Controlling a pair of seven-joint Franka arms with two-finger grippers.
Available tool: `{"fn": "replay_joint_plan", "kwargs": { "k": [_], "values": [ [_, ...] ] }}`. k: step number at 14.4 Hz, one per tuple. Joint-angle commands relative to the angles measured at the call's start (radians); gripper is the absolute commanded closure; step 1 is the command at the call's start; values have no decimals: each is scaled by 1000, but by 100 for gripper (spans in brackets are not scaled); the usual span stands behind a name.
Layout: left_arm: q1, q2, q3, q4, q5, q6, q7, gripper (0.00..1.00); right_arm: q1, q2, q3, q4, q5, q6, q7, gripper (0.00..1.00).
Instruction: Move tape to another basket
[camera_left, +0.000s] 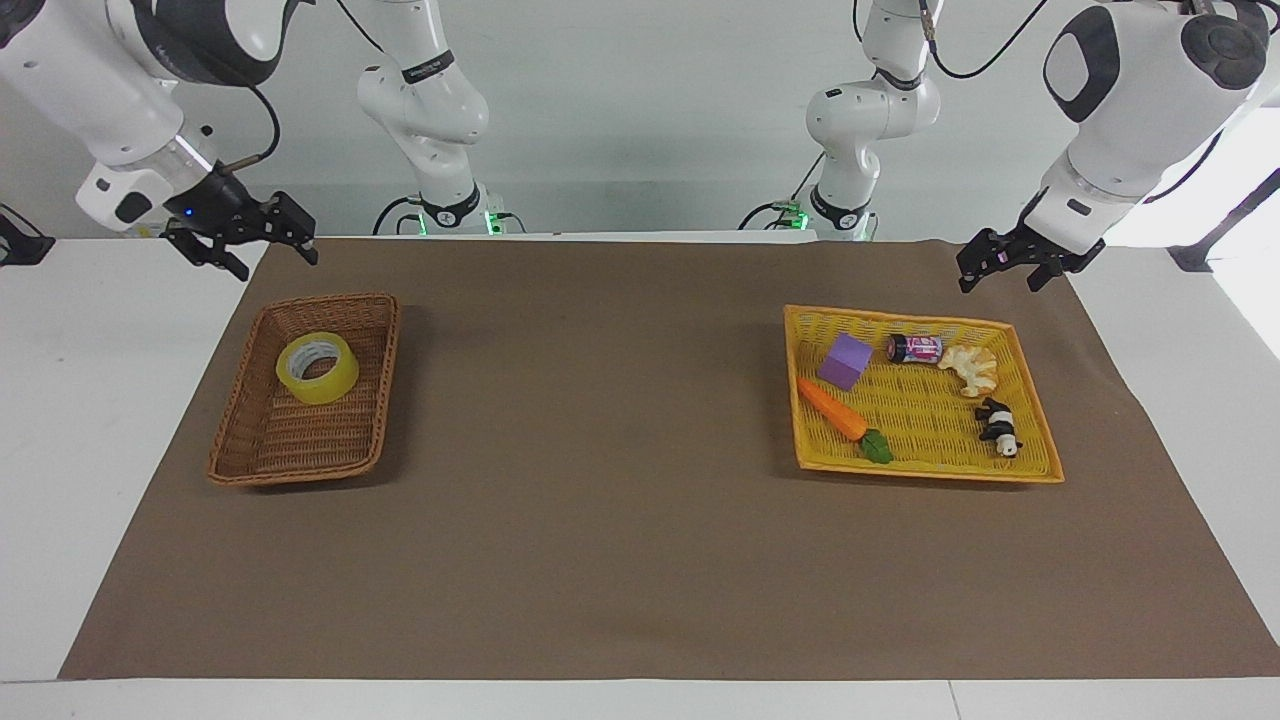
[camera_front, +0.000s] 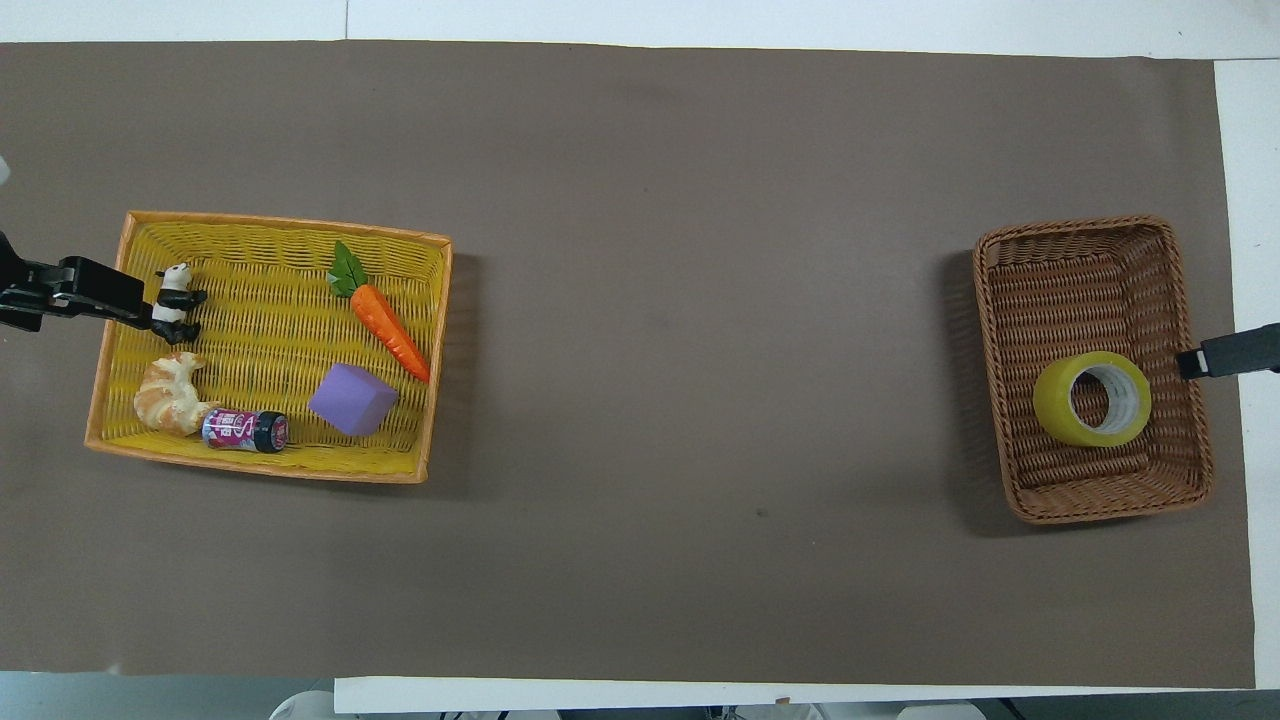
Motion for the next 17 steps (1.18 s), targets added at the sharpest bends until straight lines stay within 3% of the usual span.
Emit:
{"fn": "replay_joint_plan", "kwargs": {
  "k": [1, 2, 3, 5, 8, 17],
  "values": [
    [3, 1, 0, 5, 19, -16, -3, 1, -20, 68, 7, 143, -48, -87, 75, 0],
    [3, 1, 0, 5, 19, -16, -3, 1, -11, 96, 8, 187, -93, -119, 75, 0],
    [3, 1, 0, 5, 19, -16, -3, 1, 81, 107, -17, 201, -141, -132, 78, 0],
    [3, 1, 0, 5, 19, -16, -3, 1, 240, 111, -205, 196, -151, -141, 92, 0],
    [3, 1, 0, 5, 19, -16, -3, 1, 381, 120, -361, 175, -152, -137, 130, 0],
    [3, 1, 0, 5, 19, -16, -3, 1, 395, 142, -366, 193, -155, -131, 133, 0]
  ]
}}
